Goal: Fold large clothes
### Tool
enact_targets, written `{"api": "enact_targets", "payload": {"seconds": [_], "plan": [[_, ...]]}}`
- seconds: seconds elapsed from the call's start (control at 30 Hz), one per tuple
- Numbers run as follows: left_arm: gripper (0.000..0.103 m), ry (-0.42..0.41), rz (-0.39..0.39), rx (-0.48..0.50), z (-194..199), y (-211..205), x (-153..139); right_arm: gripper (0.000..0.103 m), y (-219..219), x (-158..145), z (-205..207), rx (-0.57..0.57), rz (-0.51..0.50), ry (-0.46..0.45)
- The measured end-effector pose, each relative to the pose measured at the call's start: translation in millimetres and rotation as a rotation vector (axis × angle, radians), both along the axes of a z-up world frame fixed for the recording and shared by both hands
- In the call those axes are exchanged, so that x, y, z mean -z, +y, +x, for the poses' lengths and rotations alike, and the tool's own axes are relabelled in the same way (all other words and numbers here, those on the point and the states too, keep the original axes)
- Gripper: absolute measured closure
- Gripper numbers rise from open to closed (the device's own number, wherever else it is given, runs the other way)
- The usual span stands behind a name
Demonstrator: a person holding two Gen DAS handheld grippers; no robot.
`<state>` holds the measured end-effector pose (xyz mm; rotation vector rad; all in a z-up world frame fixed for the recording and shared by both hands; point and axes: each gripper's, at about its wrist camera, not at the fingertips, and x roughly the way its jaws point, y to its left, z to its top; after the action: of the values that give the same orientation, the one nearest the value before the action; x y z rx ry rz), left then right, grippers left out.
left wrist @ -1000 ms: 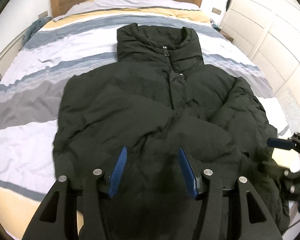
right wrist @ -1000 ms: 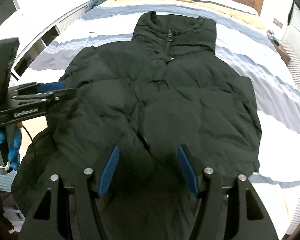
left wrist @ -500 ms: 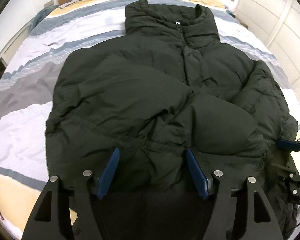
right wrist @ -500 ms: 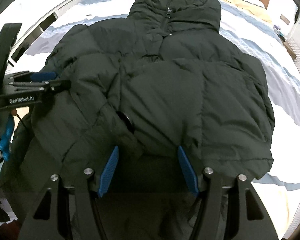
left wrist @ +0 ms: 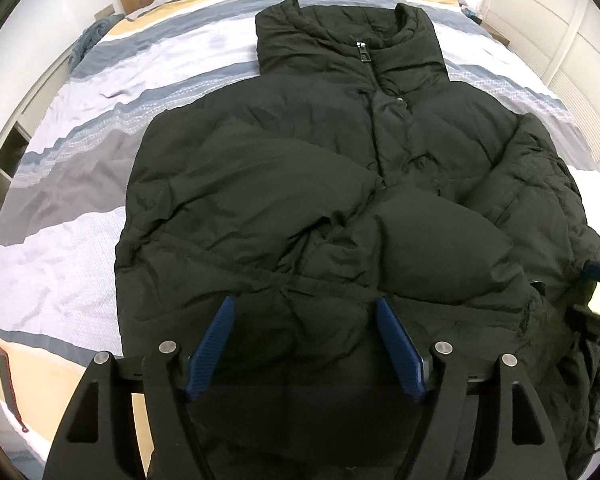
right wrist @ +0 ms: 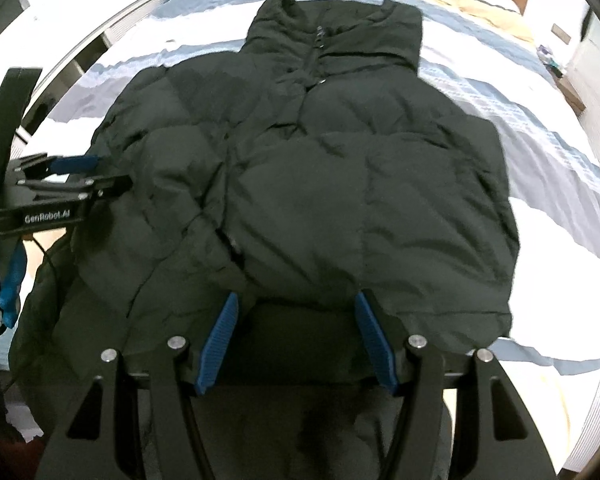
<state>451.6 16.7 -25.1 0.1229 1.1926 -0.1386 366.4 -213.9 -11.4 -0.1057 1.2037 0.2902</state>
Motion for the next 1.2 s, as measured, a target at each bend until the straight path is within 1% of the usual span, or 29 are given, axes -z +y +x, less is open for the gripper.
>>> {"api": "enact_targets", "payload": {"seconds": [0.1,0.43,0.73,1.0,1.1,1.2], "plan": [[0.030,-0.001,0.000,0.003,3,-2,-2,0.043,-8,-4,5,0.030,0.005,-0.010],[0.029,-0.009,0.045,0.027,15,-8,-5,0.043,-27,-5,24,0.090,0.000,-0.031],[0.023,-0.029,0.091,0.041,32,-11,-10,0.043,-40,-1,40,0.120,0.002,-0.040],[0.016,-0.037,0.117,0.061,51,-15,-10,0.043,-49,1,57,0.135,0.007,-0.050],[0.014,-0.037,0.115,0.068,61,-16,-10,0.038,-54,0,65,0.140,0.017,-0.060],[0.012,-0.030,0.077,0.062,80,-10,-11,0.037,-59,-2,80,0.147,0.030,-0.075]]}}
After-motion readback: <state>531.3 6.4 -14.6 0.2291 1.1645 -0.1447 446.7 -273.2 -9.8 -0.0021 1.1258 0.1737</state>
